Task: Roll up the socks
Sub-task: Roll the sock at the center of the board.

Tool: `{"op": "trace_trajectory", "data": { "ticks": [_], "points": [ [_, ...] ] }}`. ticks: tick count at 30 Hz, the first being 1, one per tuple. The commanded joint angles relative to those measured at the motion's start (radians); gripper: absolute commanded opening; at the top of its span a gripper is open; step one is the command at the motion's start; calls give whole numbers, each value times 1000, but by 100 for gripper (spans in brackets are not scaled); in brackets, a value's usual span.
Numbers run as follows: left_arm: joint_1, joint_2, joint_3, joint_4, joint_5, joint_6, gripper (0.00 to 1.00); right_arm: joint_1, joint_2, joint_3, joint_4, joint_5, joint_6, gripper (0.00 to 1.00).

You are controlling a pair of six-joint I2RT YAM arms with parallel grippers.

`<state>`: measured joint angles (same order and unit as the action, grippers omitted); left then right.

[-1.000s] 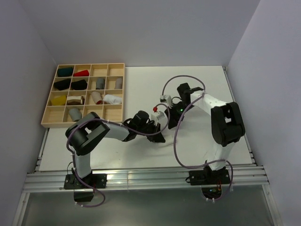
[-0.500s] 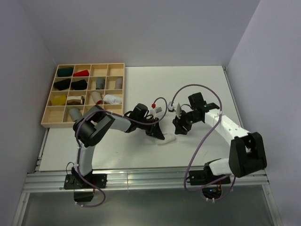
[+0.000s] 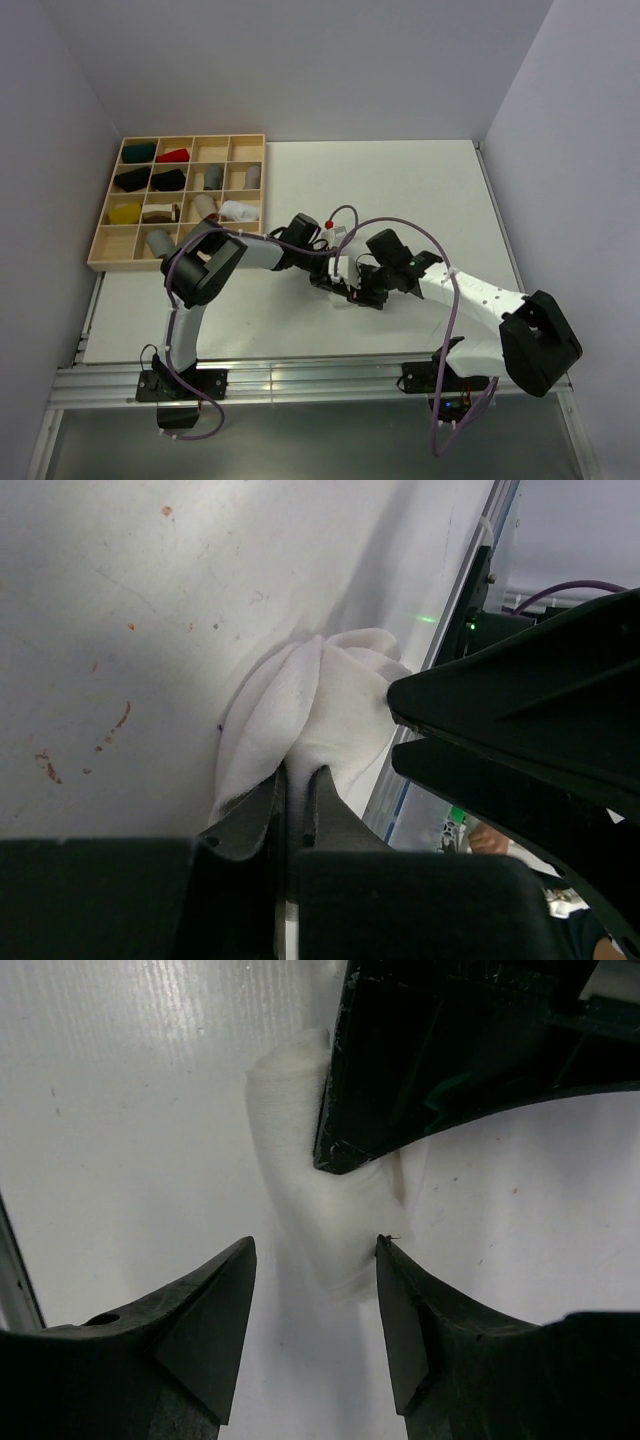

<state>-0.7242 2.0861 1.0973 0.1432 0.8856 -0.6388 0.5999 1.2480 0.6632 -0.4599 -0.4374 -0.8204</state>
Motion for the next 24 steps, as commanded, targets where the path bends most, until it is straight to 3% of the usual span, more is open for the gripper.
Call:
{"op": "trace_trajectory", "data": {
  "ticks": [1,10,14,19,20,24],
  "points": [
    [2,77,-28,-217,-106,88,0,35,5,-11,110,65,-6,59],
    [2,78,-25,-223,-89,97,0,72,90,-17,144,91,-16,57],
    [2,83,-14,-228,-77,105,1,75,117,-7,132,91,-17,51],
    [2,39,-34,-156,-115,56,13,75,175,30,84,57,0,29],
    [3,28,-45,-122,-120,39,20,74,192,33,76,39,-2,25],
    [5,-20,-115,36,-132,-61,29,57,249,68,23,-7,-5,22]
  ]
}}
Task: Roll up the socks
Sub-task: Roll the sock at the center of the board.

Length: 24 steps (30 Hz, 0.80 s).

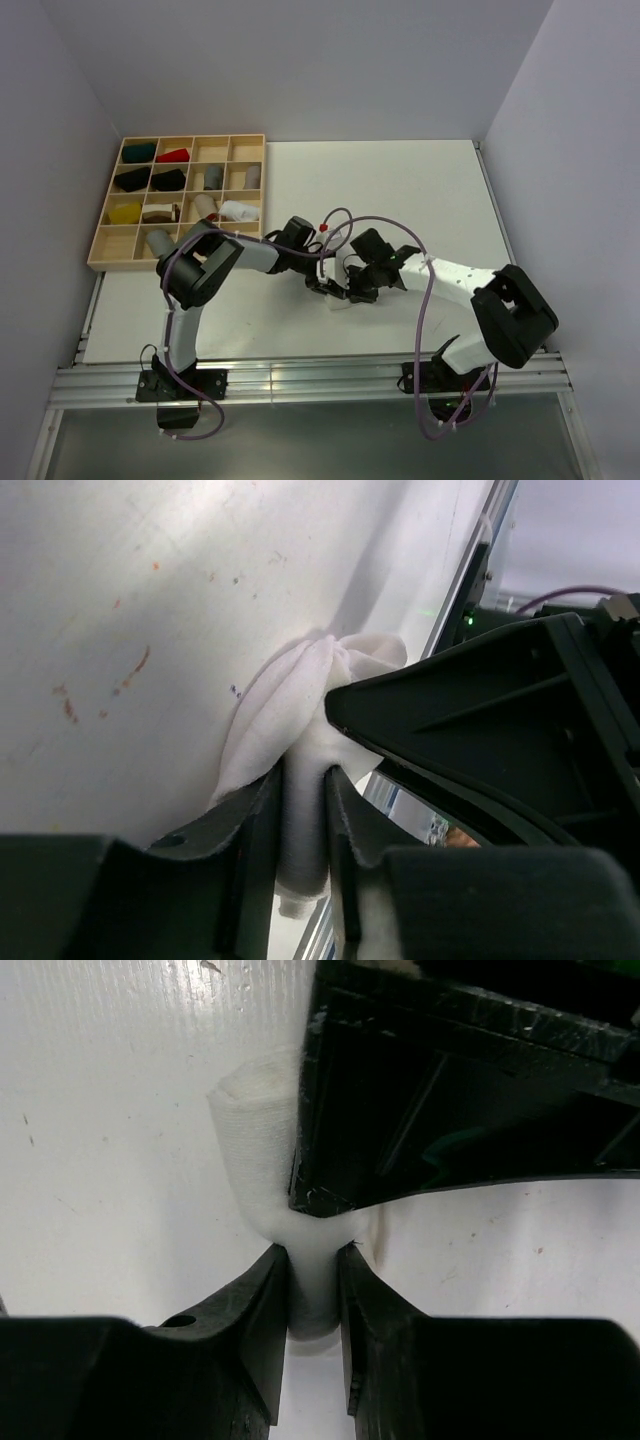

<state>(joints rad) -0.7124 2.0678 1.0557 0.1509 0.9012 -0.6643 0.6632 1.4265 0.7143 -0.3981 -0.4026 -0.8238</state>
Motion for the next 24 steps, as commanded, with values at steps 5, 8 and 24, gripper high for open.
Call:
{"op": "trace_trajectory", "data": {
  "ticks": [5,8,24],
  "points": [
    [-4,-84,-149,220,-203,-150,33,-25,120,74,-125,-68,-14,20],
    [10,-135,-195,298,-235,-196,34,-33,141,89,-143,-77,-17,20],
    [108,-497,-597,674,-550,-296,36,-62,264,194,-277,-126,-21,20]
  ]
}}
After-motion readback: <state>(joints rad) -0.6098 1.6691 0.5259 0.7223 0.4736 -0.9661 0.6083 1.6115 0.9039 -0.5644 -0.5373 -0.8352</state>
